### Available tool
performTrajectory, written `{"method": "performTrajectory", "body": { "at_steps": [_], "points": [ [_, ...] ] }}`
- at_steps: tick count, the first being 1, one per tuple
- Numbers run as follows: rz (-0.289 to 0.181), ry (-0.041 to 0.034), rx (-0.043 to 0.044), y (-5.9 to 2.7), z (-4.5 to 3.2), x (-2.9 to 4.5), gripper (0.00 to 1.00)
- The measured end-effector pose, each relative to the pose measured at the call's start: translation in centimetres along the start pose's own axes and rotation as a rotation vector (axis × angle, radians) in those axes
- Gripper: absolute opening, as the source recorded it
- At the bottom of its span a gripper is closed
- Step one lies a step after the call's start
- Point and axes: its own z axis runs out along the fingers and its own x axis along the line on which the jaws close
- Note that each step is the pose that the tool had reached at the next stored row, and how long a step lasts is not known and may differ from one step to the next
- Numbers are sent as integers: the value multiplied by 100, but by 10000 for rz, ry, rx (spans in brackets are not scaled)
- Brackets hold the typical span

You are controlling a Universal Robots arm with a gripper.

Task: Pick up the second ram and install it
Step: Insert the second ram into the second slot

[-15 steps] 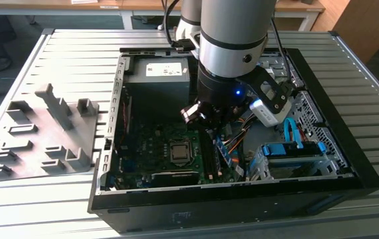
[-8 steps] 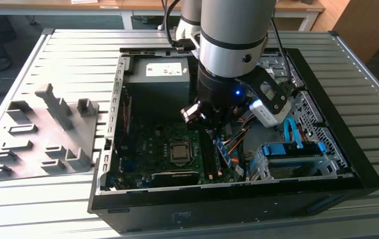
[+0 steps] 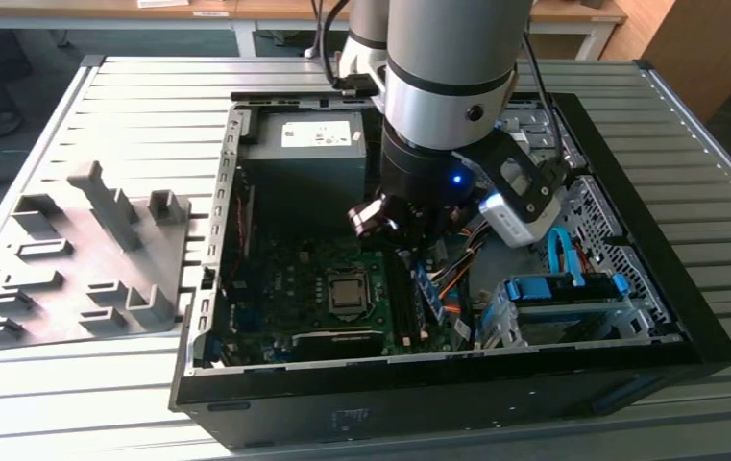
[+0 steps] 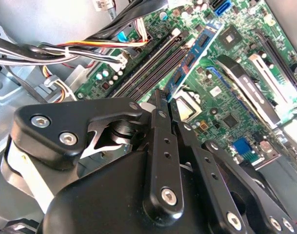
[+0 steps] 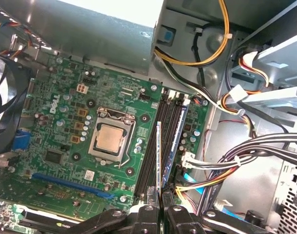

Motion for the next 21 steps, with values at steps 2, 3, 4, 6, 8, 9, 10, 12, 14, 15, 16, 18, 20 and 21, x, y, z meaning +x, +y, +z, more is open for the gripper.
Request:
{"method": "performTrajectory", "body": {
  "at_steps": [2, 3, 4, 6, 8, 9, 10, 12, 14, 15, 16, 18, 20, 21],
  "points": [
    [100, 1, 4, 0, 1, 0, 14],
    [147, 1, 5, 0, 3, 0, 14],
    [192, 2, 7, 0, 3, 0, 14],
    [267, 2, 10, 0, 4, 0, 14],
    [337, 2, 12, 0, 5, 0, 14],
    [370, 3, 14, 0, 5, 0, 14],
    [402, 3, 15, 0, 5, 0, 14],
    [469, 3, 17, 0, 6, 0, 14],
    [523, 4, 20, 0, 6, 0, 14],
    [549, 4, 21, 0, 6, 0, 14],
    [574, 4, 22, 0, 6, 0, 14],
    [624, 5, 23, 0, 6, 0, 14],
    [674, 5, 26, 0, 6, 0, 14],
    [697, 5, 27, 0, 6, 0, 14]
  ]
}}
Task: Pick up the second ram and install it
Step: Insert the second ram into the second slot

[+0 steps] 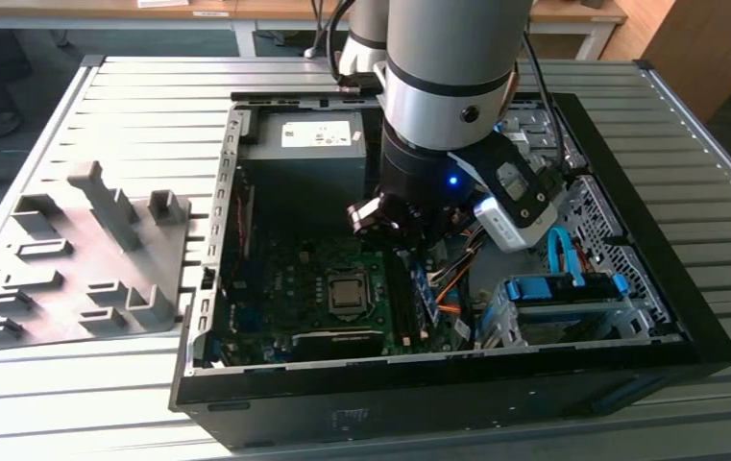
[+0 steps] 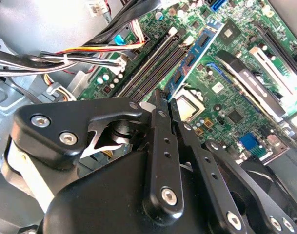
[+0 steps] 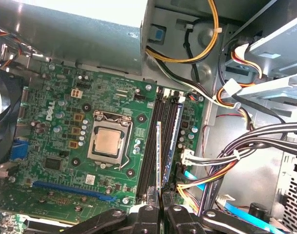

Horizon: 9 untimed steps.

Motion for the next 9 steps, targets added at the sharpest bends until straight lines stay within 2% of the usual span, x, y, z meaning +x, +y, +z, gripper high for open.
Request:
{"method": "performTrajectory", "body": {
  "at_steps": [9],
  "points": [
    [202, 2, 10, 0, 0, 0, 14]
  ]
}}
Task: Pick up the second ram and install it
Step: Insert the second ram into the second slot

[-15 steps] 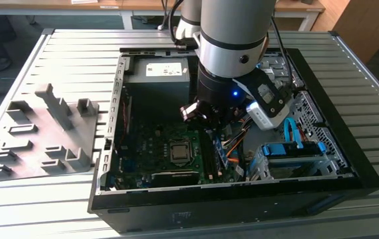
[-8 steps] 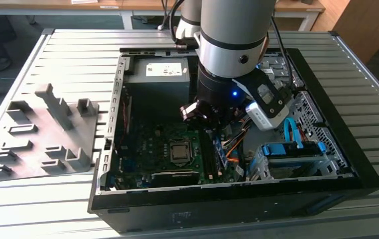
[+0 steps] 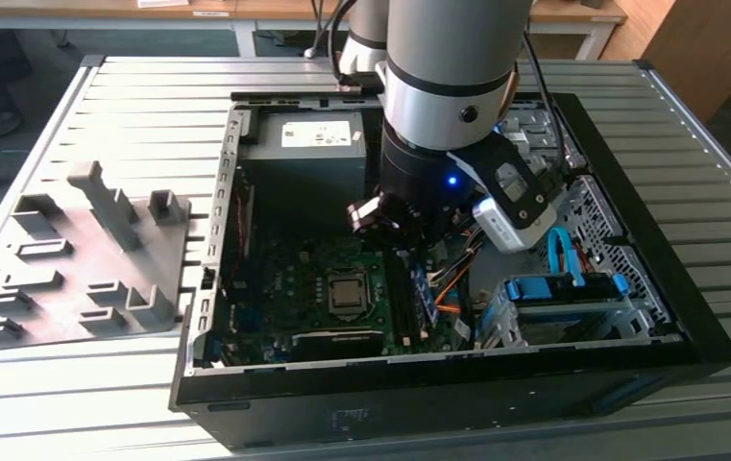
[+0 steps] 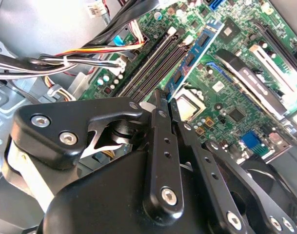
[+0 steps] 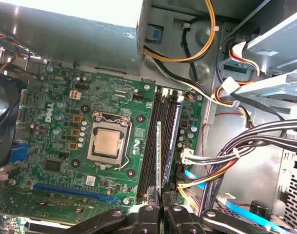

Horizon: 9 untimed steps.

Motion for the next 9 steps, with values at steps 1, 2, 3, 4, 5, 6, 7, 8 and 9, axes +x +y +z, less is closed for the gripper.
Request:
{"method": "performTrajectory", "body": {
  "at_steps": [1, 2, 3, 4, 5, 6, 7, 8, 9],
  "points": [
    [21, 0, 0, 0, 0, 0, 14],
    [43, 1, 2, 0, 0, 0, 14],
    [66, 0, 3, 0, 0, 0, 14],
    [87, 1, 4, 0, 0, 0, 14],
    [107, 1, 5, 0, 0, 0, 14],
    [127, 1, 6, 0, 0, 0, 14],
    [148, 1, 7, 0, 0, 0, 14],
    [168, 1, 8, 0, 0, 0, 14],
    [188, 2, 9, 0, 0, 0, 14]
  ]
}}
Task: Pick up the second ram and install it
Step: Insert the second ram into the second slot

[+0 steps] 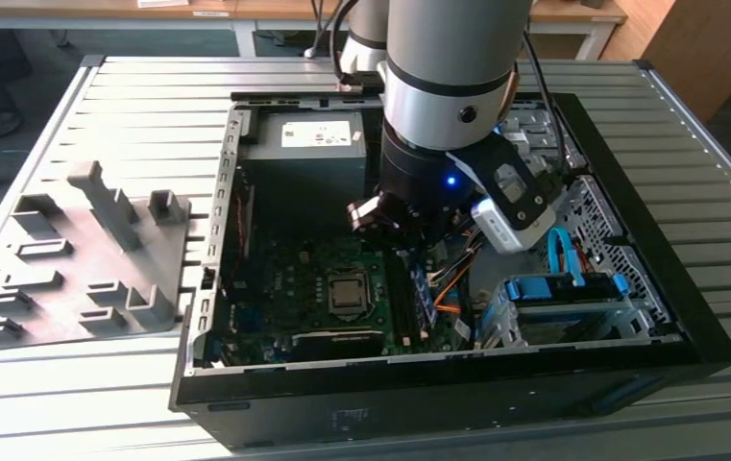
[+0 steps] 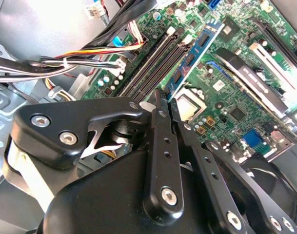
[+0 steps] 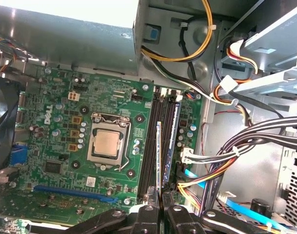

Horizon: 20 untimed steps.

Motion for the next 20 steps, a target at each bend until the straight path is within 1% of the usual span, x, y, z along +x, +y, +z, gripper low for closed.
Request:
{"method": "performTrajectory", "body": {
  "at_steps": [20],
  "points": [
    [378, 3, 17, 0, 0, 0, 14]
  ]
}}
